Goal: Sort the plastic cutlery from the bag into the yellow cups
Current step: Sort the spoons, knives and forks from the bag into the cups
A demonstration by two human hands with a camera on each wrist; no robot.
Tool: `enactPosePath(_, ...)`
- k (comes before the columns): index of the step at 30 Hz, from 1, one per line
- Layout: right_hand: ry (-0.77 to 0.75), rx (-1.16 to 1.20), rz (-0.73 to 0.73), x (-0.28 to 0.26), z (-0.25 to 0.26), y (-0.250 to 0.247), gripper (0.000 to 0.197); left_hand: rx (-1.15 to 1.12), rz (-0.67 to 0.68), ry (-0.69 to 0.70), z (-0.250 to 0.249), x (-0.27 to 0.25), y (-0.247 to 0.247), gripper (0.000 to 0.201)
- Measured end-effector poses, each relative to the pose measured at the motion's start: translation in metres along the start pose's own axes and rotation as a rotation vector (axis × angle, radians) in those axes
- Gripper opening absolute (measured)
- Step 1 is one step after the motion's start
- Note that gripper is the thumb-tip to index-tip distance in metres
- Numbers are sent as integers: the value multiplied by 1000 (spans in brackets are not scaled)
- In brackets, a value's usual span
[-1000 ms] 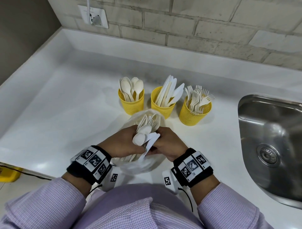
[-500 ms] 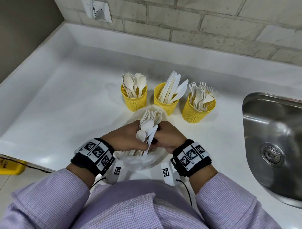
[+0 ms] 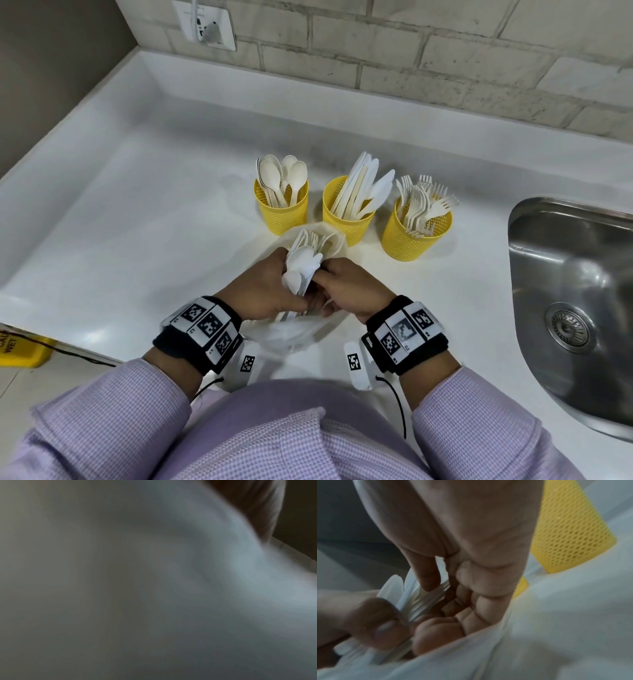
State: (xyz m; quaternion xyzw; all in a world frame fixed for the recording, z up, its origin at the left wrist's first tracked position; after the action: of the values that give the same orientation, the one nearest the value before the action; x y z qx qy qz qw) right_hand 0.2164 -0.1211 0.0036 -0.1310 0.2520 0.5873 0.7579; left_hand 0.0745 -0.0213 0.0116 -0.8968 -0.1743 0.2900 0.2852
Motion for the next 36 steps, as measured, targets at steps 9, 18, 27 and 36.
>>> enactPosePath(9,-144,203,-268,-11,18,-12,29,26,-36,-50,1,-7,-6,41)
enactPosePath(18,-298,35,-316,-11,30,-9,31,118,13,14,-8,-12,-8,33)
enactPosePath(27,-381,-12,-507,-11,25,-12,32,215,67,33,-9,-14,-7,27)
enactPosePath(36,-472,-196,-468,-25,32,0,19,172,-21,93,-12,-10,-6,30)
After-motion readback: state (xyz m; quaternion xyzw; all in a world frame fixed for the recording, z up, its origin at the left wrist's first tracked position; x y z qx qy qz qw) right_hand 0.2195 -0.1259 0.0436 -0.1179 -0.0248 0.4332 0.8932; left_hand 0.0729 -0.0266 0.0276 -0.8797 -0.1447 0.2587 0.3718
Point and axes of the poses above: each hand's wrist, its own x-axis towards the middle knuckle, its own y-axis out of the palm, z = x × y, the point moved 1 cm from there along x, towards the middle knuckle, and after that the axes turned 15 degrees about x, right-handed, at the moved point
